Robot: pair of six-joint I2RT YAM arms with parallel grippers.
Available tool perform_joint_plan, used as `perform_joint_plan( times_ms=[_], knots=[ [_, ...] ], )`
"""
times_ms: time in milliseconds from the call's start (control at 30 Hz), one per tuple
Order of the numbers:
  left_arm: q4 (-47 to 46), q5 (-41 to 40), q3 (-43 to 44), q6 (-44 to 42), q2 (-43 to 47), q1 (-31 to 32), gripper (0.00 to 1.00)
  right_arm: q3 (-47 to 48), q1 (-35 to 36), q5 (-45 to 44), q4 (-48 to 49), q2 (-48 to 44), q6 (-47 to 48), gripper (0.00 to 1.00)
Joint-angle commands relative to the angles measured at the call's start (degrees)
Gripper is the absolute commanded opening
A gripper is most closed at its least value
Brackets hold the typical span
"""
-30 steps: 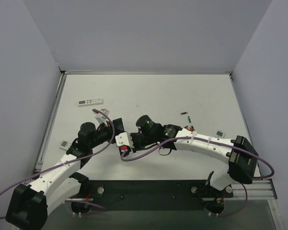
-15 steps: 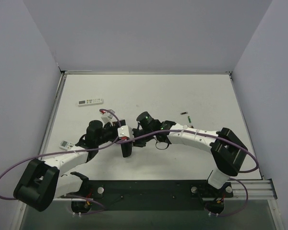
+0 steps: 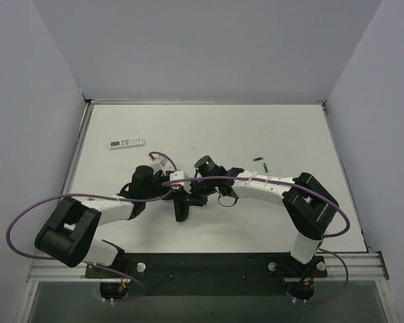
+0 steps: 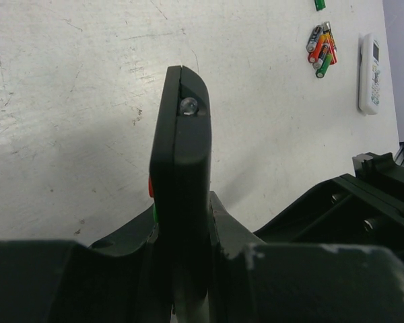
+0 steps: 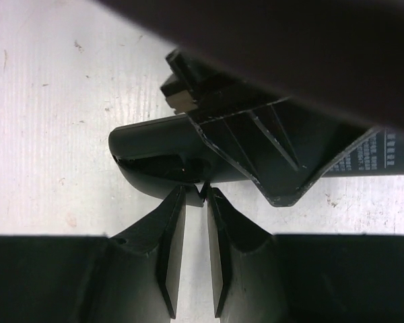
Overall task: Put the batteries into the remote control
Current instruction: Remove the battery cover from the remote control.
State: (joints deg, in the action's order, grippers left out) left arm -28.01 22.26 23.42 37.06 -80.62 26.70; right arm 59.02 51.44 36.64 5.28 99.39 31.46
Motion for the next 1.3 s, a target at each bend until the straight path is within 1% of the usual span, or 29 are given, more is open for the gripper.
perform_joint_plan(
  times_ms=[0, 133, 300, 500, 633, 833, 867, 933, 967, 1033, 1067, 1100, 1167, 1200, 1233, 1267],
  knots=[
    [-0.8, -5.4, 3.4, -3.6, -0.4, 0.7, 0.00, 0.3, -0.8, 2.6, 1.7, 2.5, -4.7, 0.15],
    [5.1, -8.5, 4.5, -4.6, 0.2, 1.3, 0.00, -0.1, -1.8, 1.1, 3.2, 3.2, -7.2, 0.15],
    [8.1, -11.6, 4.7, -4.4, 1.3, 1.5, 0.00, -0.3, -2.8, 0.5, 4.7, 2.8, -10.5, 0.15],
    [15.5, -16.6, 6.1, -4.9, 3.2, 1.7, 0.00, 0.0, -3.3, -0.9, 5.0, 3.2, -12.3, 0.16],
    [16.1, -17.3, 5.5, -5.0, 4.5, 1.7, 0.00, -0.9, -3.6, -1.0, 6.9, 1.4, -16.3, 0.18],
    [14.5, -16.2, 4.8, -3.6, 3.4, 1.7, 0.00, -2.3, -4.6, -0.4, 10.4, -1.7, -21.5, 0.34],
    [14.3, -16.0, 4.8, -3.3, 3.3, 1.6, 0.00, -2.7, -4.9, -0.4, 11.5, -2.1, -23.3, 0.38],
    [14.5, -16.1, 4.8, -3.2, 3.4, 1.6, 0.00, -3.3, -5.3, -0.5, 11.9, -3.2, -24.5, 0.43],
    [14.4, -16.2, 4.9, -3.1, 3.4, 1.6, 0.00, -4.2, -5.8, -0.3, 12.9, -3.5, -25.4, 0.48],
    [14.3, -16.2, 4.7, -3.0, 3.9, 1.6, 0.00, -5.4, -6.6, 0.4, 14.5, -4.1, -27.8, 0.53],
    [14.2, -16.0, 4.5, -3.0, 4.1, 1.6, 0.00, -6.4, -7.5, 1.6, 16.5, -4.3, -29.8, 0.58],
    [13.7, -15.8, 4.2, -2.8, 4.3, 1.6, 0.00, -6.9, -8.0, 1.8, 17.9, -4.6, -36.2, 0.62],
    [12.6, -15.3, 3.5, -1.9, 4.9, 1.5, 0.00, -8.4, -8.8, 1.2, 22.4, -4.7, -43.3, 0.68],
    [11.6, -15.1, 2.8, -1.4, 5.1, 1.5, 0.00, -9.8, -9.4, -0.1, 23.6, -5.1, -51.2, 0.71],
    [11.0, -15.0, 2.3, -0.4, 5.5, 1.5, 0.00, -10.4, -9.7, -1.0, 24.3, -5.3, -54.5, 0.73],
    [10.3, -14.8, 2.0, 0.1, 5.6, 1.4, 0.00, -10.9, -9.8, -1.9, 25.2, -5.4, -58.1, 0.79]
  ],
)
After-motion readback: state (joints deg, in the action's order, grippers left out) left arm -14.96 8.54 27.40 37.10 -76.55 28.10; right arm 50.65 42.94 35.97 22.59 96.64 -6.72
